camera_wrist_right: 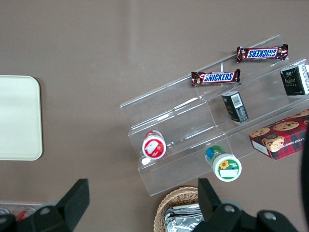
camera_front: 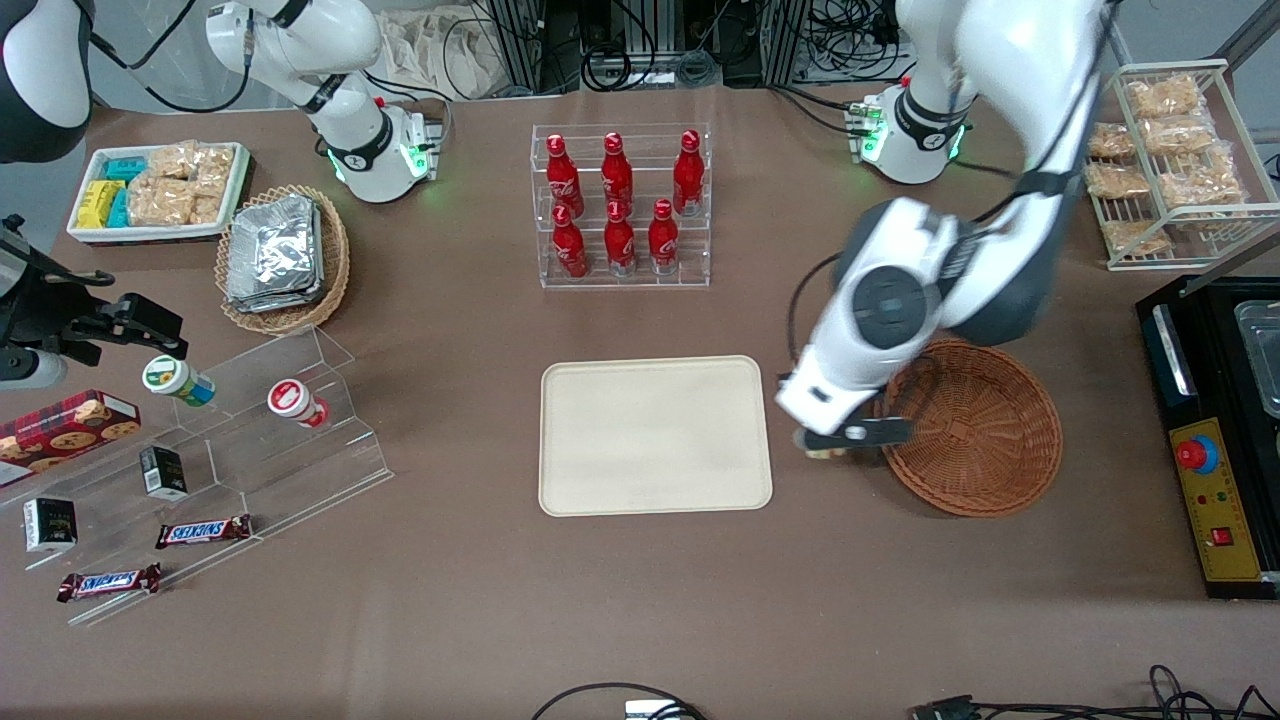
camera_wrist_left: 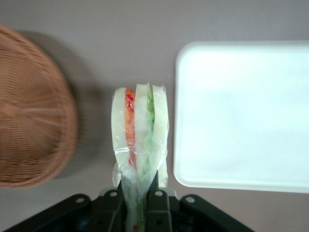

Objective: Place sandwich from basket to tray
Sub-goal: 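Carry the held sandwich over to the beige tray, then lower the sandwich onto the tray and open the left gripper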

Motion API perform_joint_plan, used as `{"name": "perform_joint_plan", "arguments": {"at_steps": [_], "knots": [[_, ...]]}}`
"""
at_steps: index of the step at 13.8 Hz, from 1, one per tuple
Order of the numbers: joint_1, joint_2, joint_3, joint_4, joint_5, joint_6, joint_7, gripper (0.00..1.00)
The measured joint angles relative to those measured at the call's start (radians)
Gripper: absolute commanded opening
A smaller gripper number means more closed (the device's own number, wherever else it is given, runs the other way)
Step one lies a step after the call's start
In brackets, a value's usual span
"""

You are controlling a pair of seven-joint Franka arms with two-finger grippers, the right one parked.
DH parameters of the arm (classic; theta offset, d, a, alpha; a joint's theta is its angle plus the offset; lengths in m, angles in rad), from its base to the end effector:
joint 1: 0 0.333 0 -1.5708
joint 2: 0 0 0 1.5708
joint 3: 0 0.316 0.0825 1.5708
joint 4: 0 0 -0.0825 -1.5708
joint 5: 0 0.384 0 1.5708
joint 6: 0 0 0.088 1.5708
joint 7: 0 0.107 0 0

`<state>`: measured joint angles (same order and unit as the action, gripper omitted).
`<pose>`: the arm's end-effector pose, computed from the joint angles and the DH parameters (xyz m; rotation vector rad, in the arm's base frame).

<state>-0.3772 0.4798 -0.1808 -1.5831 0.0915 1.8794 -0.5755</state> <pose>0.5740 -0.3329 0.3493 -3.0395 0.0080 0.2251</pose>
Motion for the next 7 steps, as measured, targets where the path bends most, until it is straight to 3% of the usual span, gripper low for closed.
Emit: {"name": "perform_joint_plan", "arguments": {"at_steps": [4, 7], "knots": [[-0.075, 0.233, 0.005, 0.153, 0.008, 0.028, 0.000, 0.00], [-0.071, 0.317, 0.015, 0.248, 0.008, 0.050, 0.003, 0.00]]}}
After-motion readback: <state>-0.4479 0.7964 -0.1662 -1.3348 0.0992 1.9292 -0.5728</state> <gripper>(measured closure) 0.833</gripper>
